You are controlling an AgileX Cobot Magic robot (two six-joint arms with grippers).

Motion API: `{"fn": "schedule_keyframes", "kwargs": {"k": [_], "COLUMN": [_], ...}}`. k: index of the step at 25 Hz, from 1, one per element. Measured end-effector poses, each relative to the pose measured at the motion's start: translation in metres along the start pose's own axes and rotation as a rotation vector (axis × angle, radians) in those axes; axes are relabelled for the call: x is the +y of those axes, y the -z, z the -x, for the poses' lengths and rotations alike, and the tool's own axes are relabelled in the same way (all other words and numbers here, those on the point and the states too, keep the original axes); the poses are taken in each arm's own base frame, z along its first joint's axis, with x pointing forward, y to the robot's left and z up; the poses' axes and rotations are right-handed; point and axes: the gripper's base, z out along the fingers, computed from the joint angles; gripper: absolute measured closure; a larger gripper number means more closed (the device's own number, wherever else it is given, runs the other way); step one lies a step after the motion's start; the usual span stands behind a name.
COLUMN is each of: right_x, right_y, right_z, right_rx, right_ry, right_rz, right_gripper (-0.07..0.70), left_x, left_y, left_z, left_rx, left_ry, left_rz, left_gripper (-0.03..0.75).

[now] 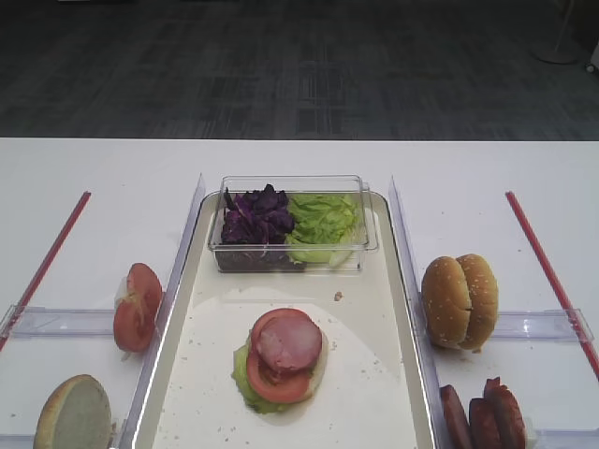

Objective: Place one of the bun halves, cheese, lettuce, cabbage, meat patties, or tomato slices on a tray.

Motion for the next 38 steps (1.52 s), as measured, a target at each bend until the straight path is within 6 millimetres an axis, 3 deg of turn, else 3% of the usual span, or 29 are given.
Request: {"fn": "schedule_keyframes", "kwargs": {"k": [38], "right_x": [0.0000], "right_y": [0.0000], "right_z": [0.0000], "right_rx": [0.000], "right_ry": [-0.003], "right_rz": [0.000], "right_gripper": [-0.060], "left_x": [0.0000], "left_y": [0.0000], "left_z": [0.0000], "left_rx": [0.000], "left_ry": [0.000], "left_rz": [0.000], "left_gripper": [0.097]}}
